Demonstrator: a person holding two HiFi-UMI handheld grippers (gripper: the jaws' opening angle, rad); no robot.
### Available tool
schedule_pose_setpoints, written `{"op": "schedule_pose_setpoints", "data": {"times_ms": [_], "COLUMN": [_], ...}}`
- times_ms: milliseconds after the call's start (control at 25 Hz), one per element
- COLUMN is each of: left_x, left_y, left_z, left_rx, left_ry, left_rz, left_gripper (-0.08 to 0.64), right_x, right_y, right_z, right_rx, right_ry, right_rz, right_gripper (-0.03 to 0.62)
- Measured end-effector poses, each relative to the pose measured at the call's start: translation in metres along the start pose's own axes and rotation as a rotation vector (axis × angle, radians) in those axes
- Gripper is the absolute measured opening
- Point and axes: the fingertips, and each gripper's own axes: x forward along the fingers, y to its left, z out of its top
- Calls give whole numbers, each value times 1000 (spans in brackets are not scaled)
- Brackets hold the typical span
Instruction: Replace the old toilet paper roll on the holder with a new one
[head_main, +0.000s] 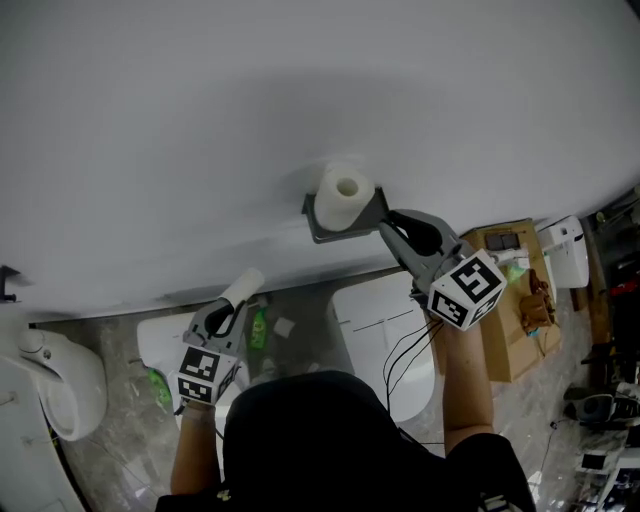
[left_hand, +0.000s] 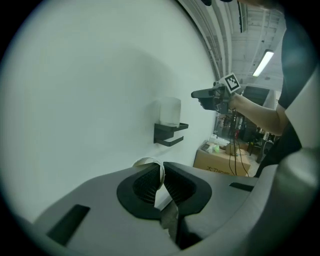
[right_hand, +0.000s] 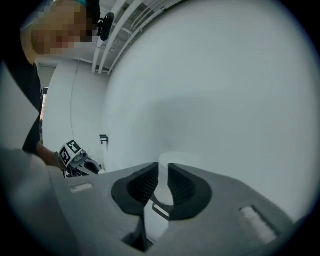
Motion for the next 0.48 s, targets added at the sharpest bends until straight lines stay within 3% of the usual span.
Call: {"op": "schedule_pose_setpoints", "data": {"times_ms": [120, 480], "left_x": [5, 20], "left_y": [-12, -45], "left_z": [11, 37], "left_rx": [22, 60], "left_ry": [-27, -78], "left_rz": [-23, -88], "left_gripper": [32, 32], "right_x": [-21, -72], "right_y": [3, 19], "right_z": [-12, -48], "right_rx": [52, 85], "right_ry": [-28, -76], "right_rz": [-23, -131], "right_gripper": [-2, -2]}}
